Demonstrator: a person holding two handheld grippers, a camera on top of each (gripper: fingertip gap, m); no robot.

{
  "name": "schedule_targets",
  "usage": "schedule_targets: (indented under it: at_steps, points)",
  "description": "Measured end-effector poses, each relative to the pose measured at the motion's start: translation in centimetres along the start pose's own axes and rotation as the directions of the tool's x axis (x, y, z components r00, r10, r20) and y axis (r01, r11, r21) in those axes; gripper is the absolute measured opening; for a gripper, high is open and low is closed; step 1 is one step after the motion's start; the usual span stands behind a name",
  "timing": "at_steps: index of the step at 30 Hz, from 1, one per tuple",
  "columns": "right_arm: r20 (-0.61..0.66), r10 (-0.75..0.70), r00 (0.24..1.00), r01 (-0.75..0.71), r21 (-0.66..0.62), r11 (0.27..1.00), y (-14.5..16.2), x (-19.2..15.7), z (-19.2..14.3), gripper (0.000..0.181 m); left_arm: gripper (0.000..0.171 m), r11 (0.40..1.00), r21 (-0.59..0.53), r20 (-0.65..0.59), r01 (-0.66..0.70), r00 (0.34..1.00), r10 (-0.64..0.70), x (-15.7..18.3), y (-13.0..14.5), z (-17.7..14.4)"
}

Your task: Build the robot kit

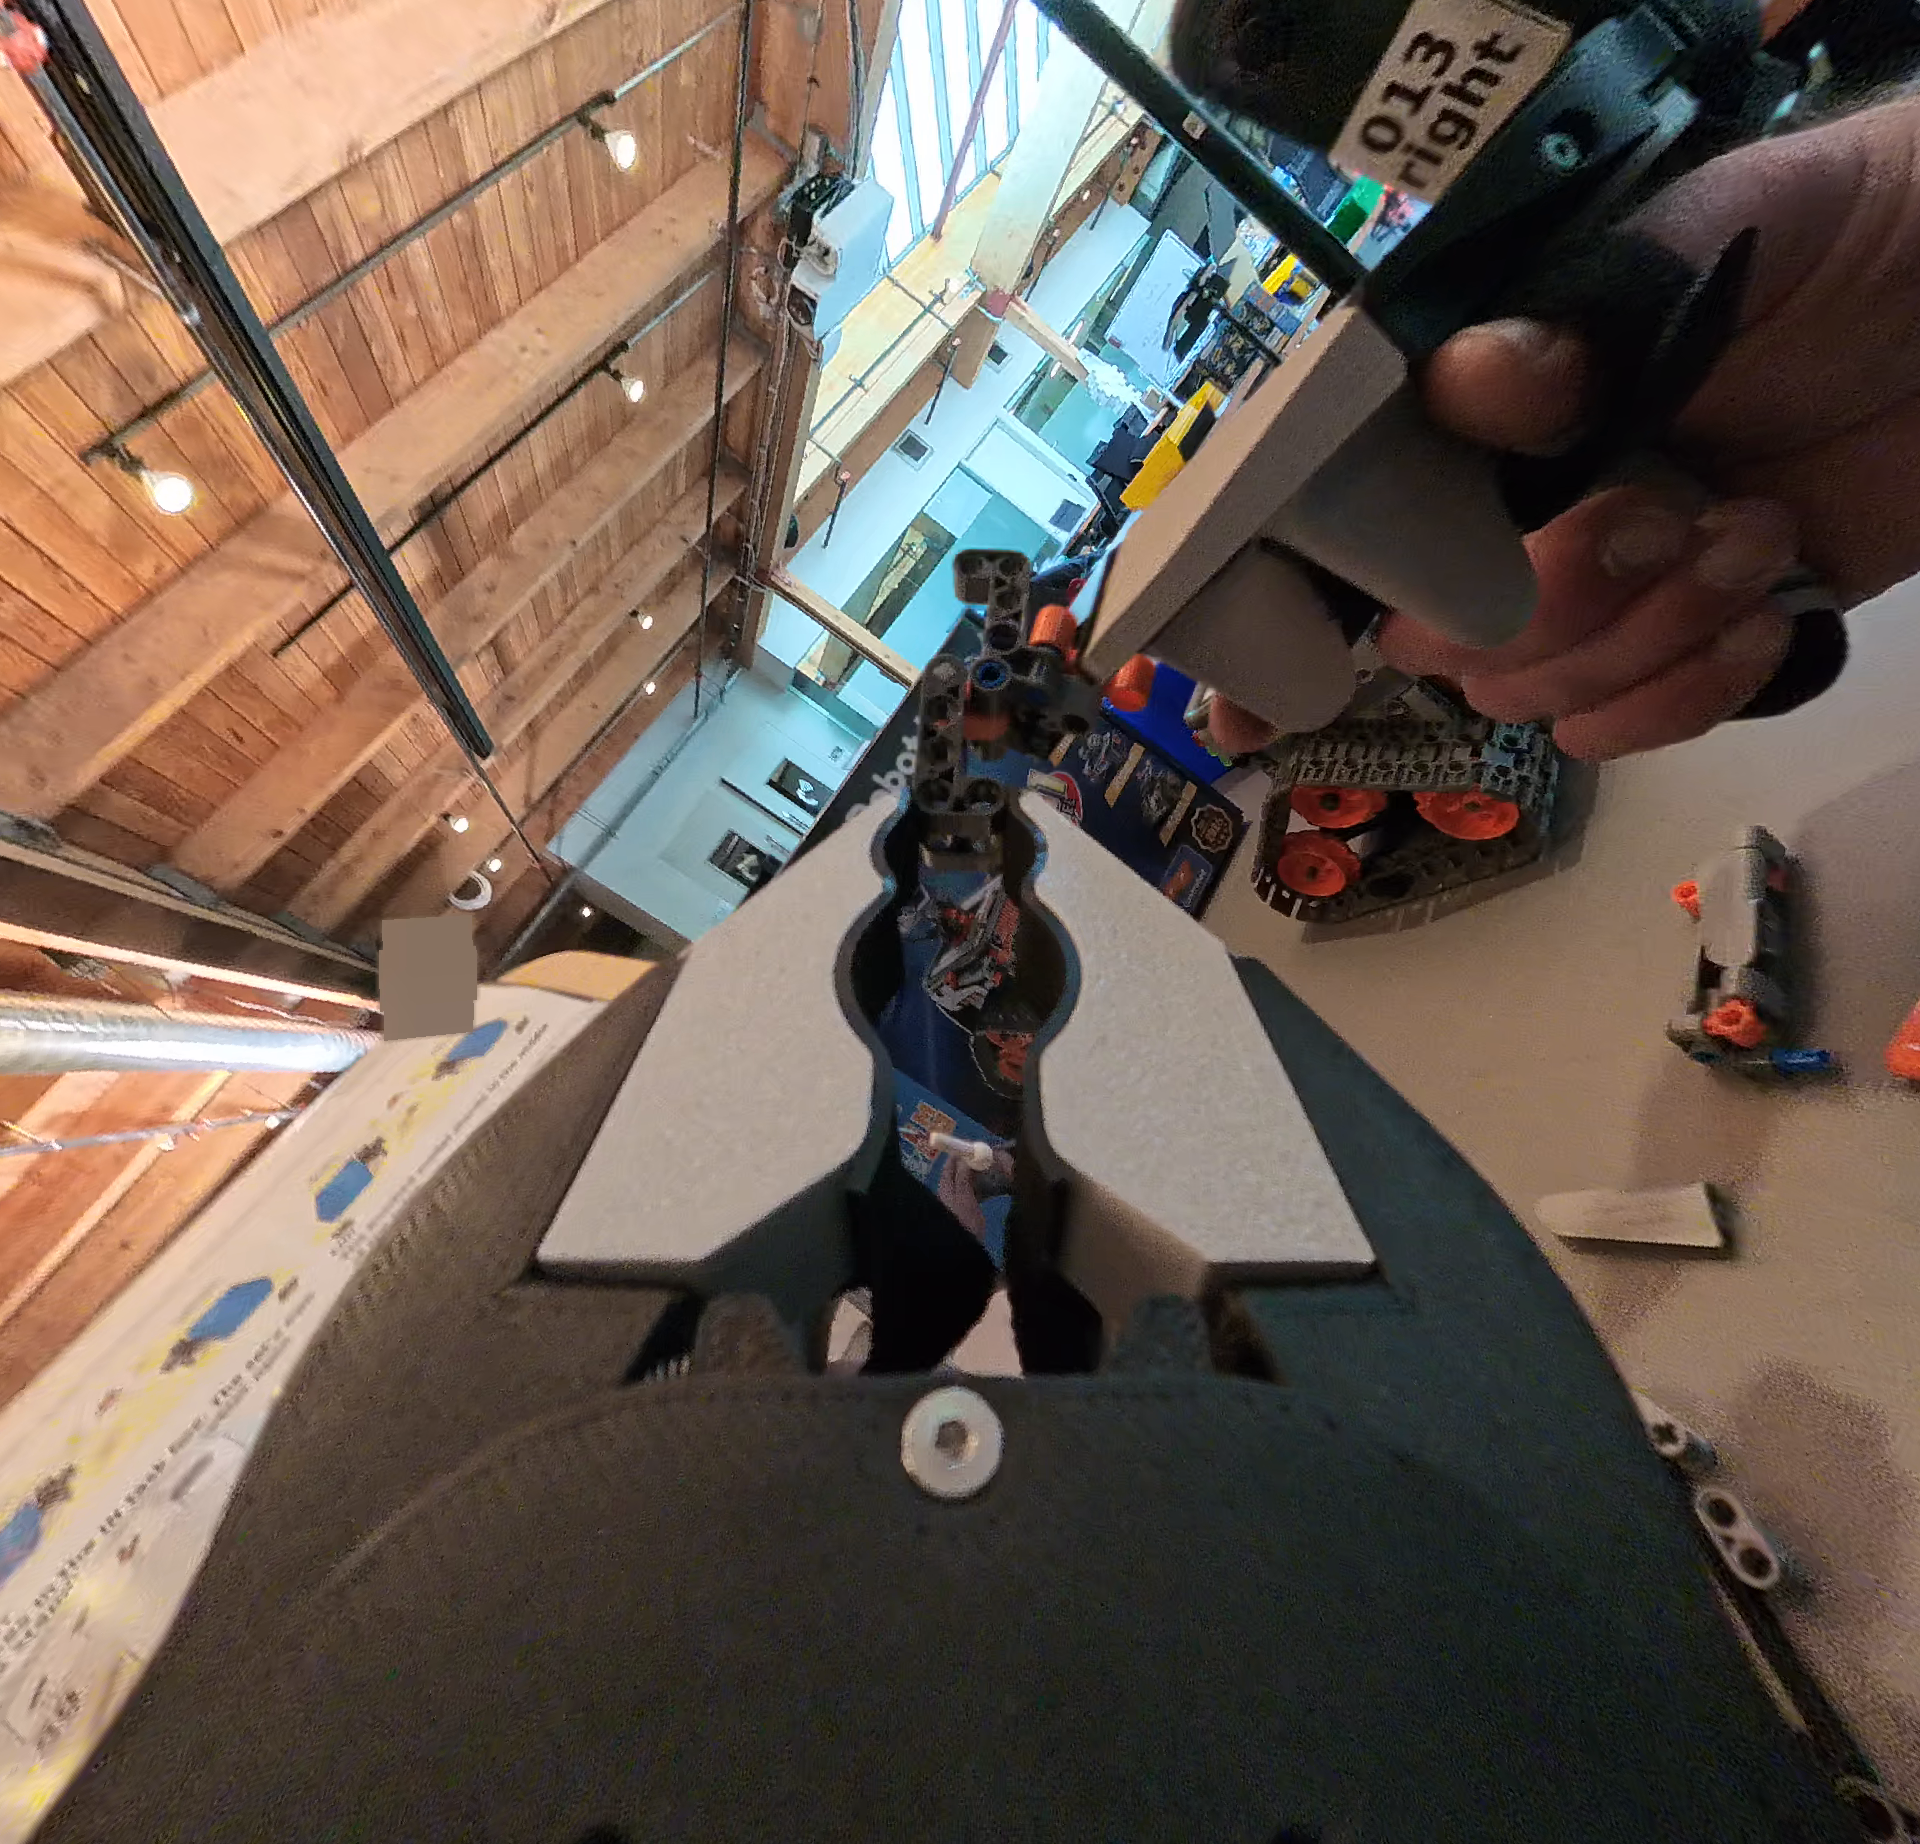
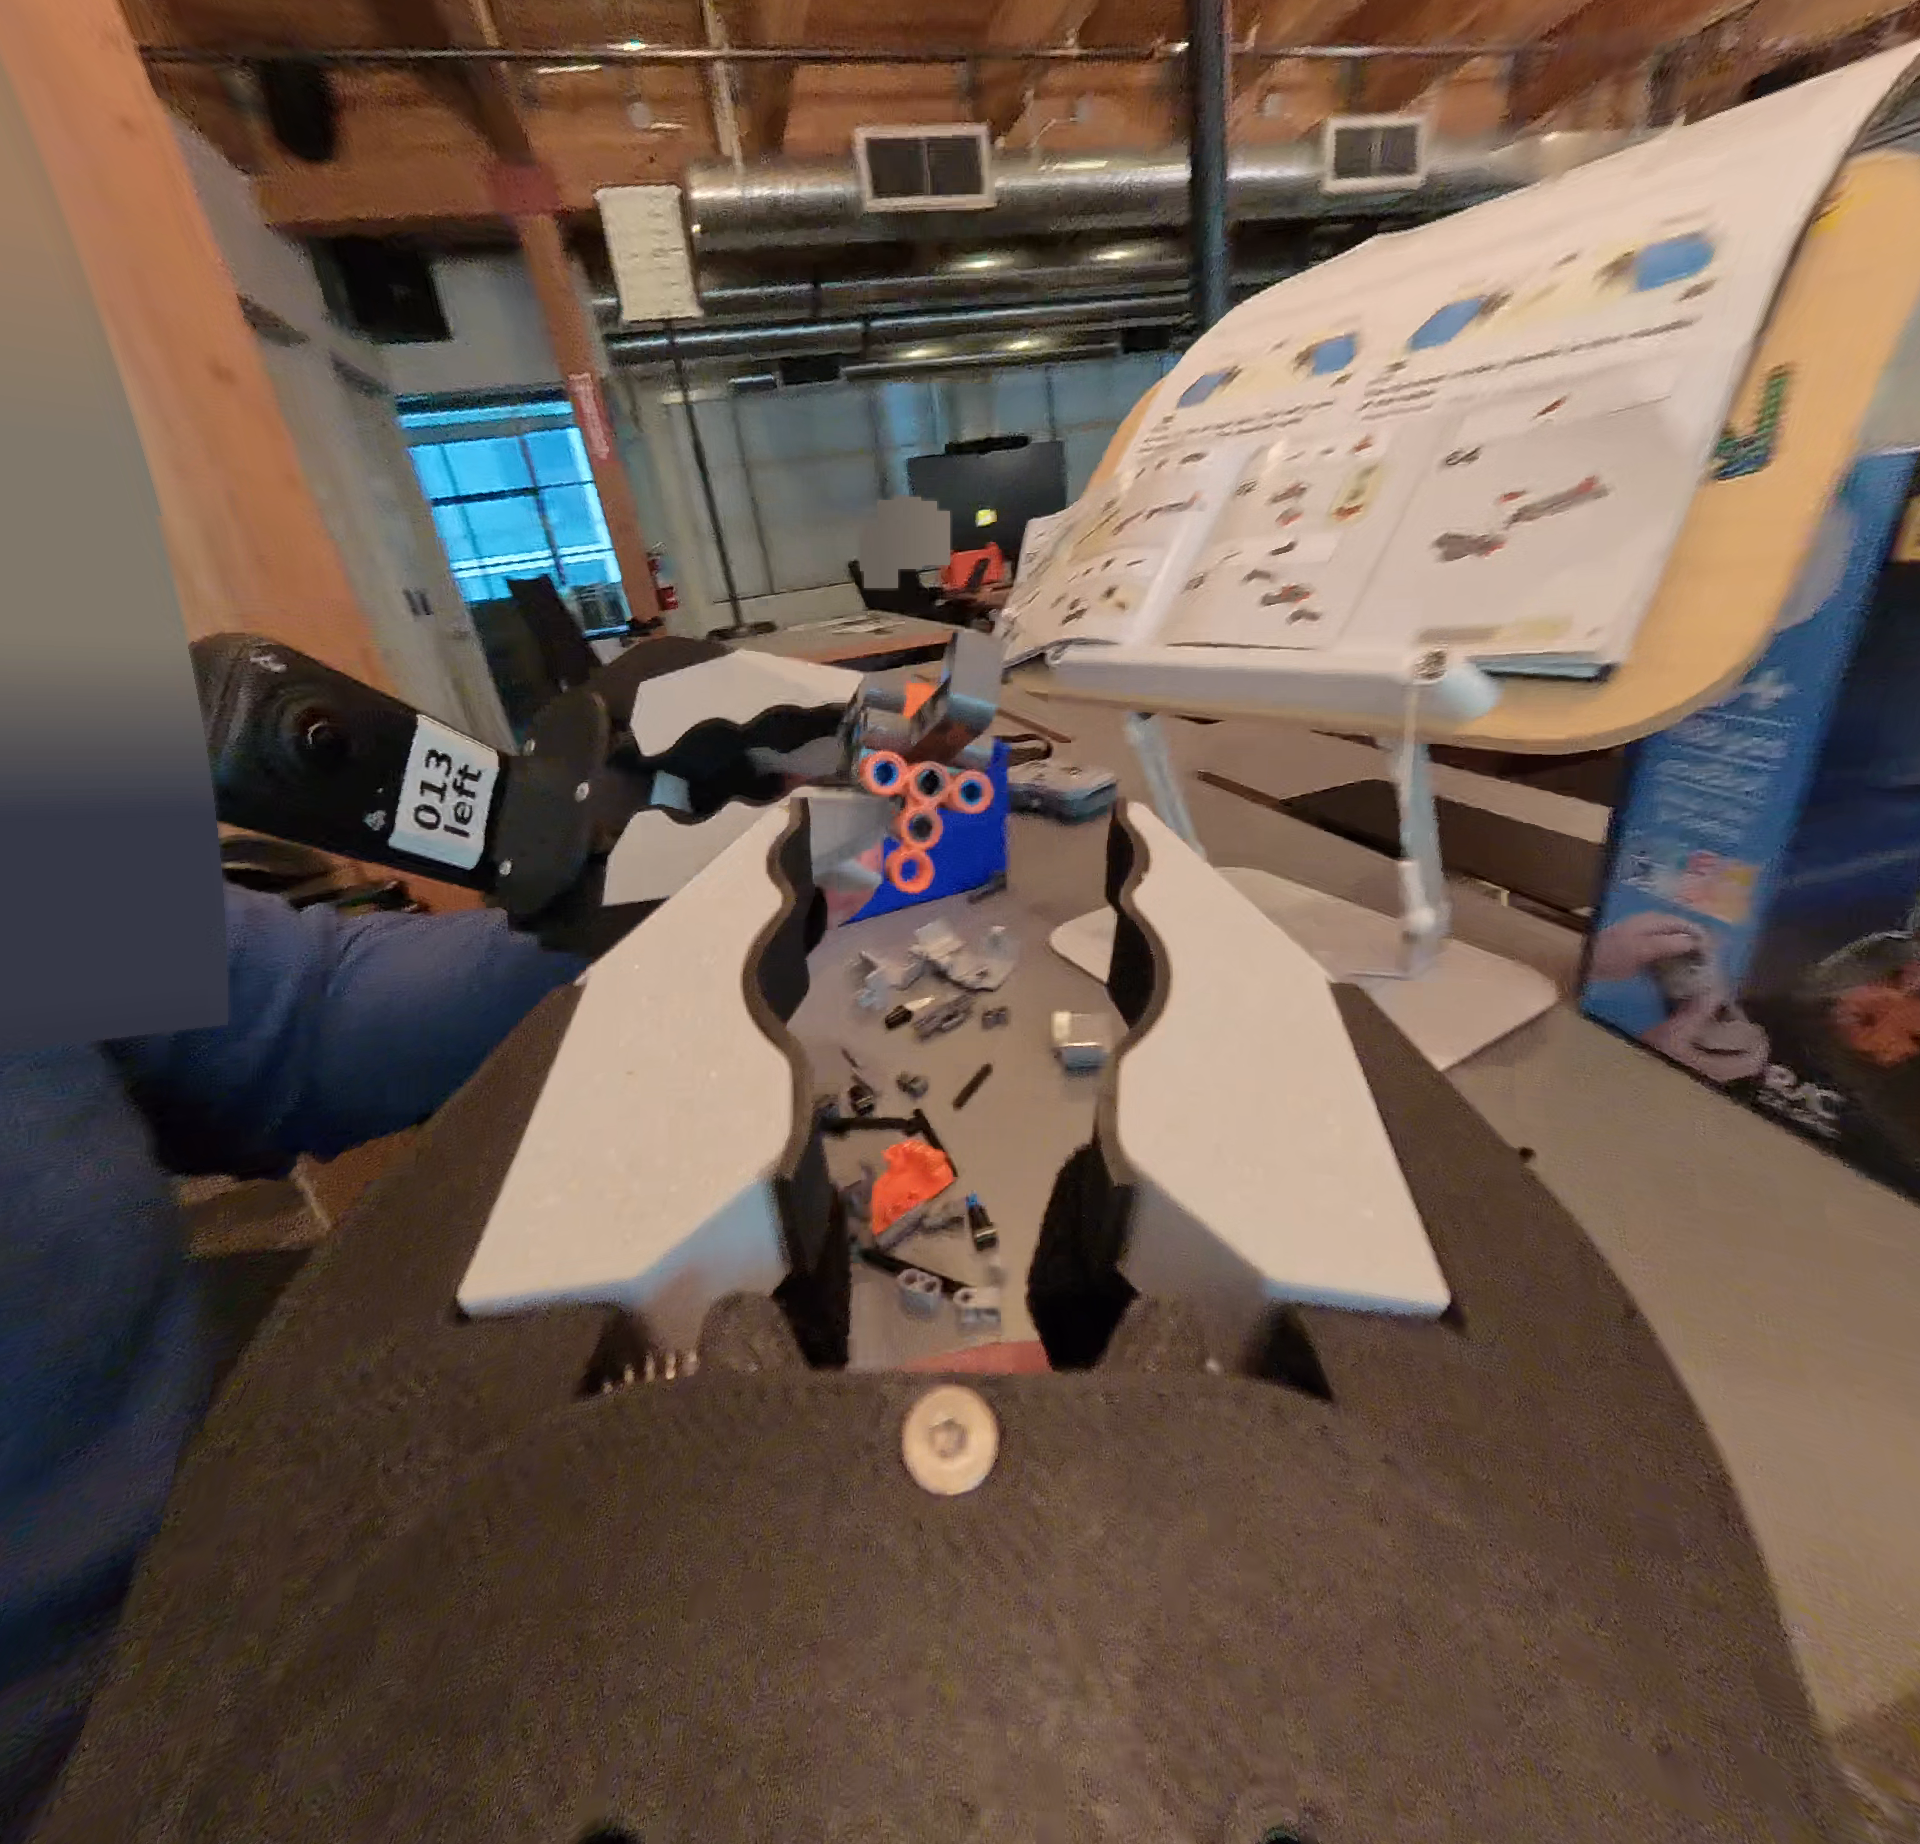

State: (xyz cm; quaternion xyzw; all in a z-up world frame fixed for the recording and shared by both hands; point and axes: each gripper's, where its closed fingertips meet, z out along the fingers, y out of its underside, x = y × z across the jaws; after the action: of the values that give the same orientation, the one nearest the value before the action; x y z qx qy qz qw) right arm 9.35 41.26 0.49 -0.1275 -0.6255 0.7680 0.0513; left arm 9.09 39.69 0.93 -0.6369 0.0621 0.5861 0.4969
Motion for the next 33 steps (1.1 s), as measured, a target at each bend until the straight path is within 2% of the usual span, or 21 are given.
schedule_targets:
  at_steps: [2, 4, 7, 10, 13, 15, 18, 20, 22, 25, 29, 31, 33]
  points:
    - [0.025, 0.0, 1.0, -0.001, 0.014, 1.0, 0.1, -0.8, 0.4, 0.052, 0.013, 0.999, 0.008, -0.013, -0.042, 0.999, 0.042, 0.8, -0.4, 0.1]
    - [0.032, 0.008, 0.999, -0.009, 0.043, 0.999, -0.2, -1.0, 0.3, 0.027, 0.013, 0.999, 0.012, -0.025, -0.037, 0.999, 0.037, 1.4, -0.5, 0.3]
    - [0.029, 0.0, 1.0, -0.001, 0.021, 1.0, 0.1, -0.8, 0.2, 0.026, 0.013, 1.0, 0.004, -0.046, -0.009, 0.999, 0.009, 1.7, -0.2, 0.5]
    - [0.021, -0.094, 0.995, 0.094, -0.011, 0.996, 0.4, -0.8, 0.1, 0.025, 0.022, 0.997, 0.004, -0.138, 0.083, 0.987, -0.081, 2.1, -0.1, 0.3]
    - [0.024, -0.218, 0.976, 0.219, -0.059, 0.974, 0.9, -0.8, -0.2, 0.025, 0.027, 0.966, -0.019, -0.307, 0.256, 0.919, -0.249, 2.9, -0.3, -0.4]
    - [0.054, -0.274, 0.96, 0.278, -0.093, 0.956, 1.4, -1.1, -0.3, 0.025, 0.03, 0.93, -0.048, -0.407, 0.364, 0.843, -0.351, 3.6, -0.7, -0.9]
    - [0.133, -0.35, 0.927, 0.367, -0.134, 0.92, 2.3, -2.4, -0.4, 0.025, 0.034, 0.916, -0.111, -0.472, 0.385, 0.791, -0.389, 4.8, -0.2, -1.1]
    - [0.176, -0.395, 0.902, 0.422, -0.159, 0.892, 3.1, -3.0, -0.4, 0.025, 0.029, 0.897, -0.161, -0.538, 0.413, 0.725, -0.43, 6.2, -0.2, -1.5]
    - [0.192, -0.401, 0.896, 0.433, -0.17, 0.886, 3.5, -3.3, -0.4, 0.025, 0.029, 0.883, -0.171, -0.552, 0.438, 0.7, -0.454, 6.5, -0.1, -1.5]
    - [0.138, -0.328, 0.934, 0.348, -0.156, 0.924, 2.8, -2.4, -0.3, 0.031, 0.028, 0.823, -0.196, -0.524, 0.533, 0.653, -0.547, 5.6, 0.1, -1.0]
    - [0.1, -0.163, 0.982, 0.174, -0.119, 0.977, 1.4, -1.0, -0.7, 0.028, 0.027, 0.679, -0.279, -0.488, 0.679, 0.509, -0.709, 4.9, 0.5, -0.4]
    - [0.078, -0.139, 0.987, 0.149, -0.138, 0.979, 1.7, -0.5, -0.6, 0.023, 0.027, 0.643, -0.302, -0.47, 0.704, 0.477, -0.743, 4.9, 1.0, -0.1]
    - [0.069, -0.05, 0.996, 0.059, -0.135, 0.989, 1.7, 0.0, -0.6, 0.022, 0.027, 0.576, -0.328, -0.456, 0.749, 0.408, -0.791, 4.8, 1.0, 0.1]
